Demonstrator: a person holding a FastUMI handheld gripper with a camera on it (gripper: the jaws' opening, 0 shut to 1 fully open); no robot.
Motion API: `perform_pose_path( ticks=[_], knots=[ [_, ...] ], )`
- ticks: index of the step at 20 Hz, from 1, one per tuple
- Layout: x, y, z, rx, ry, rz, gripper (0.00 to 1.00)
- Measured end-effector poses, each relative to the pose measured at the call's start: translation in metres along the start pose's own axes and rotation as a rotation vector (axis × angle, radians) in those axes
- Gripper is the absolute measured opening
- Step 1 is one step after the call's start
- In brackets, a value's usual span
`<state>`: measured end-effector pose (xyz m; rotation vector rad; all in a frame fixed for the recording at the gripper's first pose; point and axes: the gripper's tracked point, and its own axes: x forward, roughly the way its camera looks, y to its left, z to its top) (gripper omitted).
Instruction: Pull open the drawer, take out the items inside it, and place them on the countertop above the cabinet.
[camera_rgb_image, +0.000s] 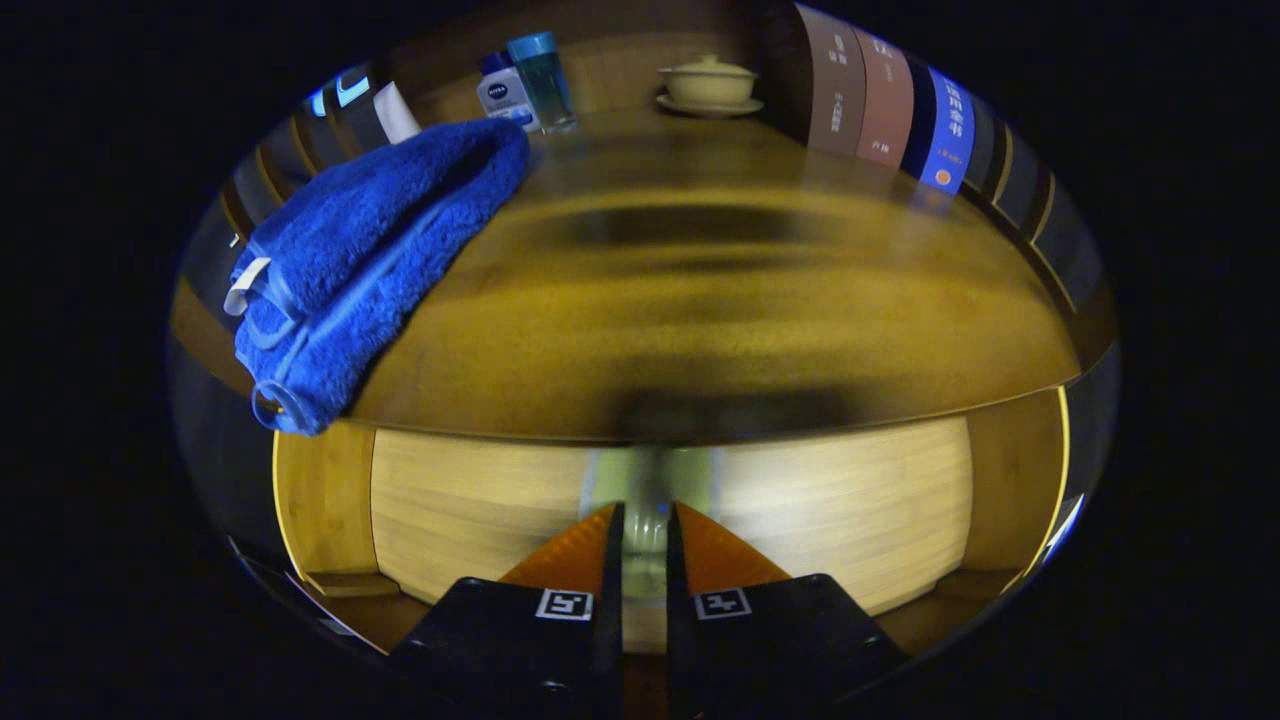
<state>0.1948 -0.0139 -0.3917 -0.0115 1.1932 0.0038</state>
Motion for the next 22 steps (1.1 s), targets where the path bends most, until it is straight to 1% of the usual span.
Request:
perform_pose_path(
  ticks=[2,5,7,10,15,19,22],
  knots=[
    [-0.008,0.002,-0.001,-0.006,0.015,0.023,0.22],
    [-0.022,0.010,-0.008,0.056,0.062,0.088,0.22],
    [-0.035,0.008,-0.006,0.056,0.073,0.100,0.22],
    [-0.063,0.008,-0.004,0.051,0.086,0.130,0.22],
    [-0.121,0.009,-0.001,0.064,0.105,0.194,0.22],
    [-0.166,0.003,0.024,0.041,0.058,0.213,0.22],
    [-0.178,-0.008,0.070,0.056,-0.020,0.192,0.22]
  ],
)
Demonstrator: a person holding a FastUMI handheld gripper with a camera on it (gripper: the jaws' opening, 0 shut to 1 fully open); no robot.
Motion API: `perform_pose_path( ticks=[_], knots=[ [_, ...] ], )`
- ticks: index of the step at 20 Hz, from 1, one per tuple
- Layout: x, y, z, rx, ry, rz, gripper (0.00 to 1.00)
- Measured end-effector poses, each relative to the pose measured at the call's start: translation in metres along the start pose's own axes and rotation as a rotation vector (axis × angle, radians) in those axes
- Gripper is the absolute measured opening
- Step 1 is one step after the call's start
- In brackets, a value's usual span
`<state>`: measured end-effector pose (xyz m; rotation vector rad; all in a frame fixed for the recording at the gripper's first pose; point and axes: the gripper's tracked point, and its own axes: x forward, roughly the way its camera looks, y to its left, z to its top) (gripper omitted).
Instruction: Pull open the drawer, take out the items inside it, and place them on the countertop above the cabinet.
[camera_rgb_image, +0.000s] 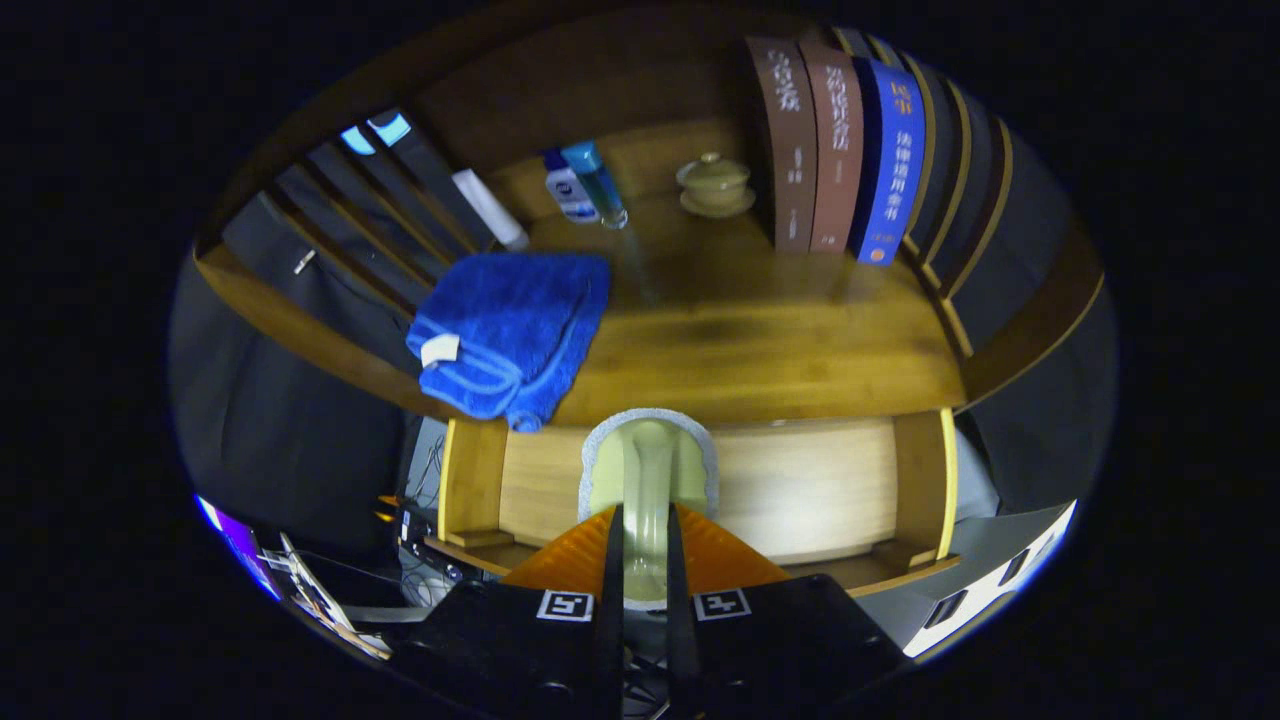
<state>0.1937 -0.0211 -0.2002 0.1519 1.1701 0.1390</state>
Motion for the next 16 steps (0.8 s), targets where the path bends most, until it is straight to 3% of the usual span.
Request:
perform_pose_path(
  ticks=[4,10,16],
  knots=[
    [0.022,-0.019,0.053,-0.031,-0.054,-0.091,0.22],
    [0.088,-0.022,0.093,-0.049,-0.043,-0.160,0.22],
    [0.119,-0.024,0.100,-0.082,-0.004,-0.187,0.22]
  ],
)
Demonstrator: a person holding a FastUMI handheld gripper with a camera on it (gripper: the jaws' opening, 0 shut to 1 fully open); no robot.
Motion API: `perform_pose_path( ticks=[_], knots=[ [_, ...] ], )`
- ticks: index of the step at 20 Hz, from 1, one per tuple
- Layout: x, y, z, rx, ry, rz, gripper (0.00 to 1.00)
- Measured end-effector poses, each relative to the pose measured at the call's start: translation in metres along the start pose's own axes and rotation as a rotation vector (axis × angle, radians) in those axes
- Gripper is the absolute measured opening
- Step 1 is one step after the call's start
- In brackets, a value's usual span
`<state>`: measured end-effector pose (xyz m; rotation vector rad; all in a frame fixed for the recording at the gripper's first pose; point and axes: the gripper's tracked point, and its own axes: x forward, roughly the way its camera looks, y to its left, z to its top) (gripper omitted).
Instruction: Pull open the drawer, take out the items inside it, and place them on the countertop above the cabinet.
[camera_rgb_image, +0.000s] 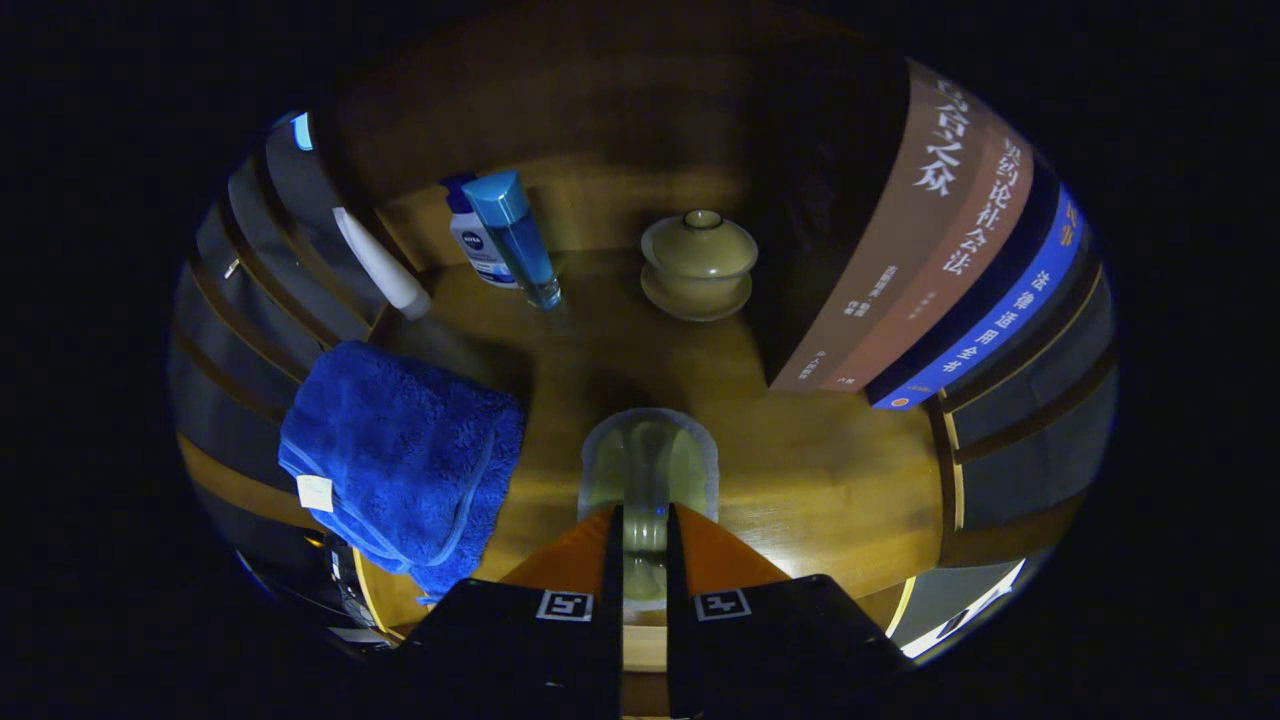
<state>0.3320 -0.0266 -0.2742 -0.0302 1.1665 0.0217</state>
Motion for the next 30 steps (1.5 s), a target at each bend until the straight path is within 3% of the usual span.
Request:
perform_pose_path(
  ticks=[3,4,7,13,21,25,28,30],
  knots=[
    [0.004,0.000,-0.001,0.033,-0.002,0.019,0.23],
    [0.003,-0.001,-0.001,0.039,-0.008,0.019,0.29],
    [-0.008,-0.011,-0.003,0.028,-0.043,0.009,1.00],
    [-0.073,-0.002,-0.019,0.069,-0.243,0.087,0.99],
    [-0.192,0.013,-0.088,0.131,-0.682,0.209,0.99],
    [-0.238,0.020,-0.120,0.018,-0.947,0.157,0.99],
    [-0.242,0.031,-0.160,-0.037,-1.025,0.109,0.99],
    [-0.231,0.049,-0.187,-0.008,-1.036,0.162,0.99]
  ],
)
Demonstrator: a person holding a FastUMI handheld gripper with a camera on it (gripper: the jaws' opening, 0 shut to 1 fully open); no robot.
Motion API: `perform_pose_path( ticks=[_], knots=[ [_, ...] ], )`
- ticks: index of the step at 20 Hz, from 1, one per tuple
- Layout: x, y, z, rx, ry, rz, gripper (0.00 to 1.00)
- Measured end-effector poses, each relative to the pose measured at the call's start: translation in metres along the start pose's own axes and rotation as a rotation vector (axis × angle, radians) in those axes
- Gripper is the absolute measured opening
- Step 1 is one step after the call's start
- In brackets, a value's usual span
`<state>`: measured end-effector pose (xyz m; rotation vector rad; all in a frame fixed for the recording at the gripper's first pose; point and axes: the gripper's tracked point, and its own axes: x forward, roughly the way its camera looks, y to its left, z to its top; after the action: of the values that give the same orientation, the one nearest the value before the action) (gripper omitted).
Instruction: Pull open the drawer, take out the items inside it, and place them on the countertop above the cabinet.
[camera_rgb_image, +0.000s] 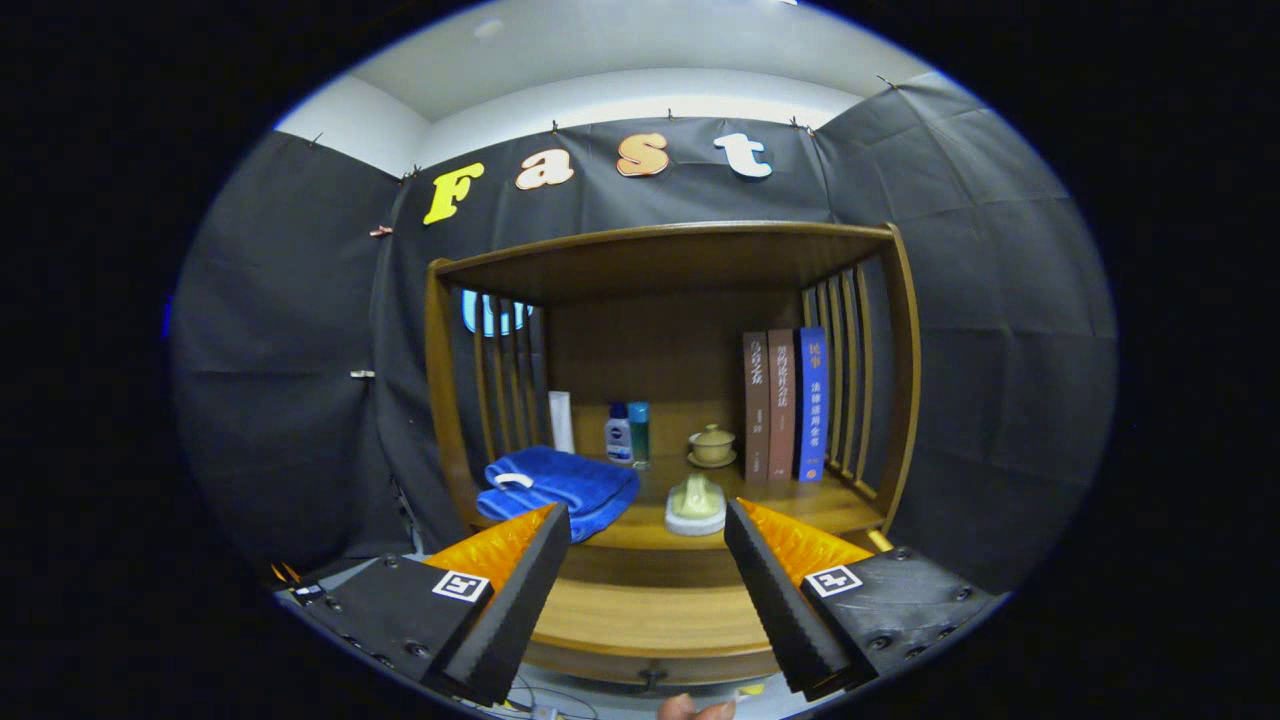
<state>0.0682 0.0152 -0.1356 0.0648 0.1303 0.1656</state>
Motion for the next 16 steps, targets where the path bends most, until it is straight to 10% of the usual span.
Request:
perform_pose_path(
  ticks=[16],
  knots=[
    [-0.024,-0.023,-0.198,-0.019,0.115,-0.124,0.99]
  ],
)
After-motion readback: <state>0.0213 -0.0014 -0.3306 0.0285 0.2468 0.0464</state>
